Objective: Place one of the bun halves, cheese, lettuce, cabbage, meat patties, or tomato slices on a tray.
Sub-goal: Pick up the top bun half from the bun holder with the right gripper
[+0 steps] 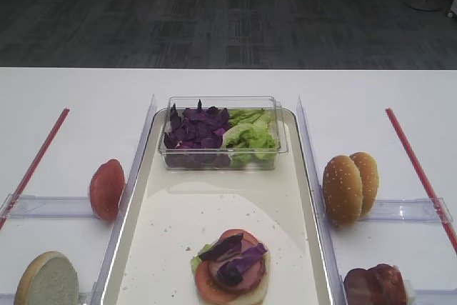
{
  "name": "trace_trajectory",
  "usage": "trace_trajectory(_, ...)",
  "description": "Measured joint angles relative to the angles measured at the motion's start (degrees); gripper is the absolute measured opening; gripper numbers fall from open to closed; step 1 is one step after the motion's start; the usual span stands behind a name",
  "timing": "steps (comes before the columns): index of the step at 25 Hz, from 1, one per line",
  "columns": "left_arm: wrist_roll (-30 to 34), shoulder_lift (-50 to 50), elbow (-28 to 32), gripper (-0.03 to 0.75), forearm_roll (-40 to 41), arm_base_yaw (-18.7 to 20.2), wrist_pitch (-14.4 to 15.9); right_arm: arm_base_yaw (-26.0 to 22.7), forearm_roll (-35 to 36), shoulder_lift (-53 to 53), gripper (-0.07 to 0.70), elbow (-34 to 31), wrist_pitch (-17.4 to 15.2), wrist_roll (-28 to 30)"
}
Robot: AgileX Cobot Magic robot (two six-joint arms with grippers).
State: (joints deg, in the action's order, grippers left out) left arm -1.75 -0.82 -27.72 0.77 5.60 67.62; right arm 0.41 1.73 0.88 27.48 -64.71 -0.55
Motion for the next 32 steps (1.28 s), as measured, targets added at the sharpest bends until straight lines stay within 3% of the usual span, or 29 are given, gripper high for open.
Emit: trace_trajectory(32,0.00,0.00,0.00,0.491,0.00,0.00,0.00,0.00,0.00,0.00,0.657,0.00,0.00,0.21)
